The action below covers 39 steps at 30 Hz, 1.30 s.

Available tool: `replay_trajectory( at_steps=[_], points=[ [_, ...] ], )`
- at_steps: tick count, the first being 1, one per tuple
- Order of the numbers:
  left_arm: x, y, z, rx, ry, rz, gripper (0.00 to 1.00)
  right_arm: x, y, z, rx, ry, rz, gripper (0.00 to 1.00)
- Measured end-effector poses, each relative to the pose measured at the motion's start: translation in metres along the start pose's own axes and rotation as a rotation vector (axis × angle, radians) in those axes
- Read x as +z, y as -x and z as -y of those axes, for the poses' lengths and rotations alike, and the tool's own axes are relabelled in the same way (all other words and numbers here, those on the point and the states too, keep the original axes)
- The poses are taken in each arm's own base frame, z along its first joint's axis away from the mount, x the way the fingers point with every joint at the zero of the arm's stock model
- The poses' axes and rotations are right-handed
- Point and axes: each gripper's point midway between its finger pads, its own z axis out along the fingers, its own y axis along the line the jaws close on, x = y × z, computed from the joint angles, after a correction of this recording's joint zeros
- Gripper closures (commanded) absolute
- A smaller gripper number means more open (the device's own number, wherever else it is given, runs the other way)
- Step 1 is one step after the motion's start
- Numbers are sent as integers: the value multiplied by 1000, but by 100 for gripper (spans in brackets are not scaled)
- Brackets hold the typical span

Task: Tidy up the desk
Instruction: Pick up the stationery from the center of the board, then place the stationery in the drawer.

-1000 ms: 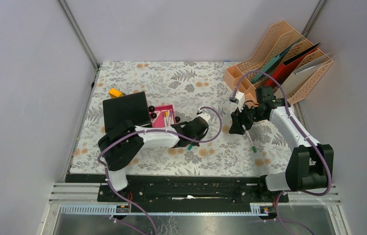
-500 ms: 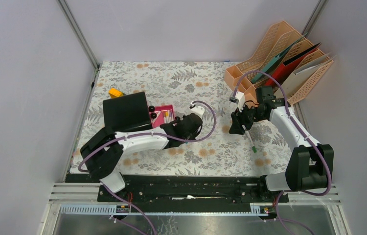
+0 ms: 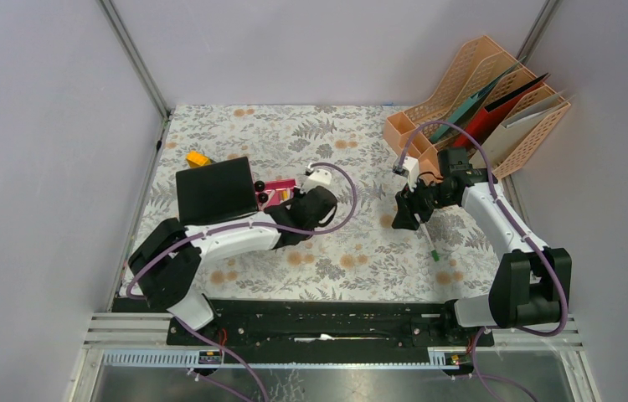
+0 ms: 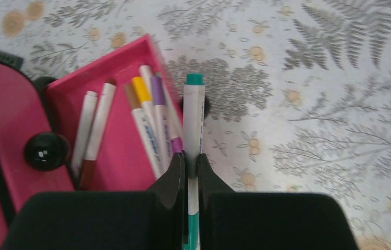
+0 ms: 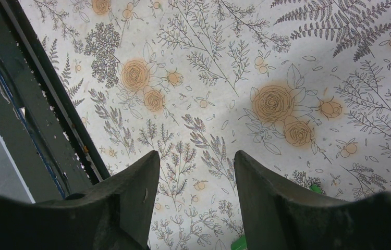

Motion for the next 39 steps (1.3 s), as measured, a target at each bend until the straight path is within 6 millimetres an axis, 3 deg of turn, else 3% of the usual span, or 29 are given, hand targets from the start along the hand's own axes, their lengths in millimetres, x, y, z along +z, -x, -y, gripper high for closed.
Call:
replay_trajectory(
  at_steps=[12, 18, 21, 26, 30, 35, 39],
  points=[
    [18, 0, -55, -45, 160, -30, 99, 0, 0, 0, -1, 0, 0, 39],
    [32, -7, -67, -33, 226, -66, 54, 0, 0, 0, -1, 0, 0, 39],
    [36, -11, -69, -25, 242, -82, 45, 0, 0, 0, 0, 0, 0, 39],
    [35, -8, -64, -36, 217, -82, 41, 0, 0, 0, 0, -2, -1, 39],
    [27, 3, -51, -69, 113, -66, 31, -1, -1, 2, 0, -12, -7, 39],
    [-2, 30, -25, -149, -133, 43, 15, -5, -5, 9, -3, -63, -24, 38],
    [-21, 36, -4, -177, -312, 100, 10, -11, -13, 18, -10, -135, -60, 38]
  ],
)
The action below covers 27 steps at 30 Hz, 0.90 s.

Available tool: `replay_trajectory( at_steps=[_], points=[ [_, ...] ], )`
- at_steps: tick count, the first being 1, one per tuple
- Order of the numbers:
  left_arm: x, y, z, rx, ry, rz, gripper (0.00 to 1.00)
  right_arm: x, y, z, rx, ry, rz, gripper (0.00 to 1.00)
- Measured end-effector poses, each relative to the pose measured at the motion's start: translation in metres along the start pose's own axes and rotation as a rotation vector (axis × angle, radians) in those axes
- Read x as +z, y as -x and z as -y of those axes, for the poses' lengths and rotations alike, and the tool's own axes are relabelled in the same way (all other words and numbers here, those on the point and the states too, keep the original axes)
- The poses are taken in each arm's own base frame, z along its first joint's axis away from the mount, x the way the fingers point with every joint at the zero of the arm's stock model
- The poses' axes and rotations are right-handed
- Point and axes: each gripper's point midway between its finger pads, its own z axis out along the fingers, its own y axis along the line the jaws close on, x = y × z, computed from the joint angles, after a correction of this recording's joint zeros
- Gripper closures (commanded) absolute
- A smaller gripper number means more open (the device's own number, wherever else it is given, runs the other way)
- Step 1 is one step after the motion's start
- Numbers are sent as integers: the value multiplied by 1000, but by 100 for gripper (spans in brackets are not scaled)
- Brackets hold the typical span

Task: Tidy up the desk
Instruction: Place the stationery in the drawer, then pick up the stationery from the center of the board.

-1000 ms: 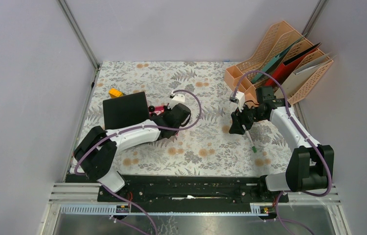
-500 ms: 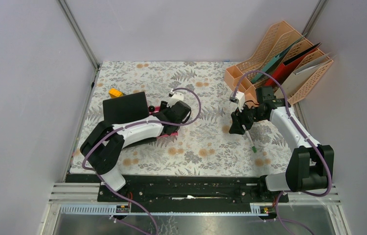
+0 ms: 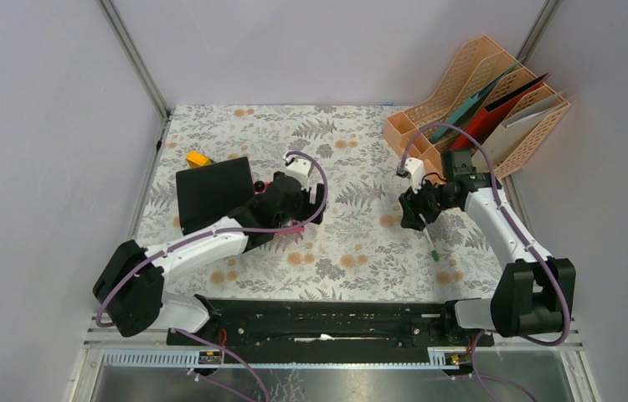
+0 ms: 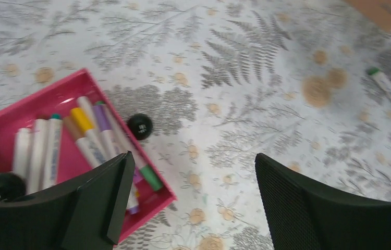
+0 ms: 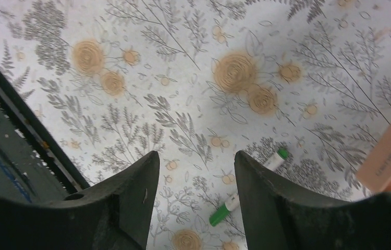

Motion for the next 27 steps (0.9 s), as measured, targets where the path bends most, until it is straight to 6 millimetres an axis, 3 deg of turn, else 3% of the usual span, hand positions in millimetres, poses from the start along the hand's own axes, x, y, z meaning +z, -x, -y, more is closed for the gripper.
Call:
replay_trajectory(
  at_steps=[4, 9, 16, 27],
  points=[
    [-6, -8, 19, -11, -130, 8, 8, -4, -13, 12, -6, -91, -49, 38],
    [-16, -18, 35, -31, -252, 23, 7, -2, -45, 27, 16, -206, -138, 38],
    [-24, -11, 48, -60, -335, 62, 6, 5, -93, 44, 56, -324, -284, 40],
    [-25, -12, 54, -89, -372, 79, 5, 24, -119, 61, 130, -345, -401, 52]
  ],
)
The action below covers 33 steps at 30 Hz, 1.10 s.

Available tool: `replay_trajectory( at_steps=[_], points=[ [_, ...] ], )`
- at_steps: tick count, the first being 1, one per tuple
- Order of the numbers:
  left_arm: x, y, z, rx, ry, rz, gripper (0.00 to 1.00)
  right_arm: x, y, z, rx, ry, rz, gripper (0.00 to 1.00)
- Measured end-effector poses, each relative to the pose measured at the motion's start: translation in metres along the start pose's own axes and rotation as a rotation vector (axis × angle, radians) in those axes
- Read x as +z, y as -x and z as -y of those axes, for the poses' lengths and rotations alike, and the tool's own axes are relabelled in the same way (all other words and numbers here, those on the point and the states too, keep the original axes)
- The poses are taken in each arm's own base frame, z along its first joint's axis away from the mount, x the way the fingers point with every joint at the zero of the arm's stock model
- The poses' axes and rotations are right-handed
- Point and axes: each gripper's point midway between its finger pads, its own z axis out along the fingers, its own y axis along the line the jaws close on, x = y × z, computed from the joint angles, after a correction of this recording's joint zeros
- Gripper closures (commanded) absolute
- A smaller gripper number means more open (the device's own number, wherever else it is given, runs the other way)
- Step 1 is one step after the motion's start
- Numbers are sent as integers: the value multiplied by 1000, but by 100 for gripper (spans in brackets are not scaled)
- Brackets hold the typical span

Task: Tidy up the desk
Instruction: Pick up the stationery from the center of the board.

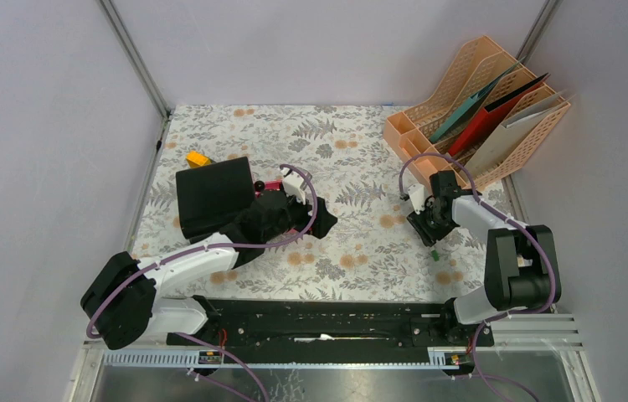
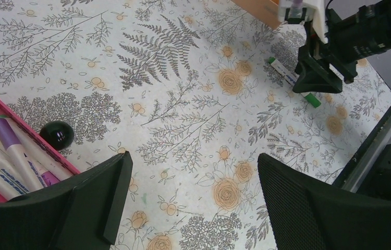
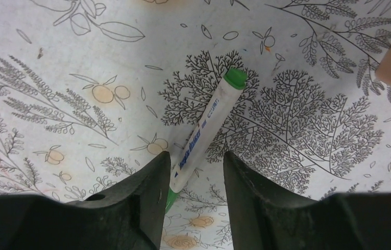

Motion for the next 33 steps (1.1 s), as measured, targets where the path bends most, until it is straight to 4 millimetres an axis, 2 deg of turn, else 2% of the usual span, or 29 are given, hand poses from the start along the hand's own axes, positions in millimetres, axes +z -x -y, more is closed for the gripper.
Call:
replay_trajectory(
  at_steps=[10, 17, 23, 28, 33],
  points=[
    [0, 0, 2, -15, -9, 6, 5, 8, 2, 2, 44, 3, -22, 67],
    [-2, -7, 1, -35, -17, 8, 5, 9, 5, 8, 60, -13, -33, 82],
    [-3, -7, 10, -69, -65, 23, 4, 10, 5, 9, 69, -16, -40, 100],
    [-2, -2, 27, -117, -153, 47, 2, 9, 7, 8, 71, -11, -32, 100],
    [0, -1, 40, -161, -231, 53, 2, 1, 19, 1, 70, 24, 38, 100]
  ],
)
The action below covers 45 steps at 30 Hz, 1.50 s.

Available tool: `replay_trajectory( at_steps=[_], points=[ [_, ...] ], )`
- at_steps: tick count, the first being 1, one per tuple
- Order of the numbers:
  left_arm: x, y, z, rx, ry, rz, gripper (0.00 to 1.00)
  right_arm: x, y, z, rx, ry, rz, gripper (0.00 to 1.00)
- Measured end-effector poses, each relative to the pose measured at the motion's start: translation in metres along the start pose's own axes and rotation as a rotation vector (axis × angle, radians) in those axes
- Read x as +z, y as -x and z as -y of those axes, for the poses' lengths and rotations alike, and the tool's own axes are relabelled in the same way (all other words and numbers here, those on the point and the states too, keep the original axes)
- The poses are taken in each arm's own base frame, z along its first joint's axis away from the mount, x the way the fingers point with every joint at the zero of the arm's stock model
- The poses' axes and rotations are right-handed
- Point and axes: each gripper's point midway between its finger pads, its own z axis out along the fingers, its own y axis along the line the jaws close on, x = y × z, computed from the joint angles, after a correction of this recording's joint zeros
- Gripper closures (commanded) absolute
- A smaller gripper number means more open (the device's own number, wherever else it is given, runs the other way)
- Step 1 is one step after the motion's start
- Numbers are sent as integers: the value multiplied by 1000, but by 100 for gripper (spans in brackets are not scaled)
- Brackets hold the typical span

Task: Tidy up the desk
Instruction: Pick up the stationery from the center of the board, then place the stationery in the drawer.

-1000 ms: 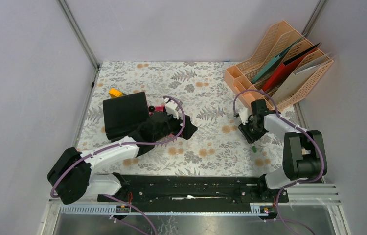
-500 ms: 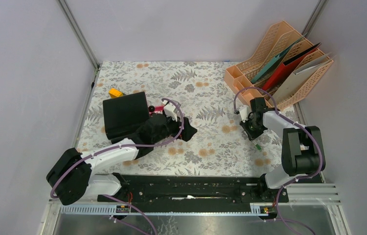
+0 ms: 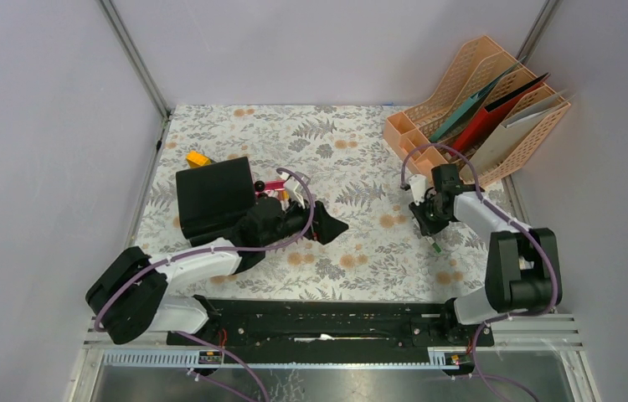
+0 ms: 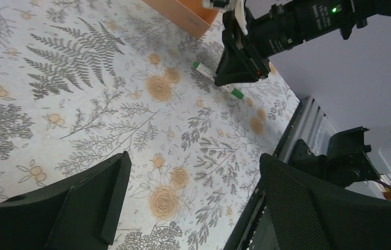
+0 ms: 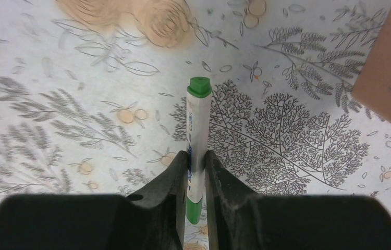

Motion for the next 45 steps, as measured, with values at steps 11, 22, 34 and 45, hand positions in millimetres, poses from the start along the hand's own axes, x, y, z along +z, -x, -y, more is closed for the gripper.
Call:
replay_trajectory(
  at_steps=[11, 22, 34, 45],
  points=[
    [6, 0, 22, -77, -124, 22, 2, -57, 69, -49, -36, 268, 323, 100],
    [19, -4, 57, -110, -235, 68, 8, -132, 131, -105, -54, 663, 614, 100],
    [62, -13, 61, -175, -219, 79, 18, -157, 131, -128, -46, 869, 679, 100],
    [86, -7, 65, -214, -236, 103, 45, -162, 130, -133, -49, 915, 691, 100]
  ],
)
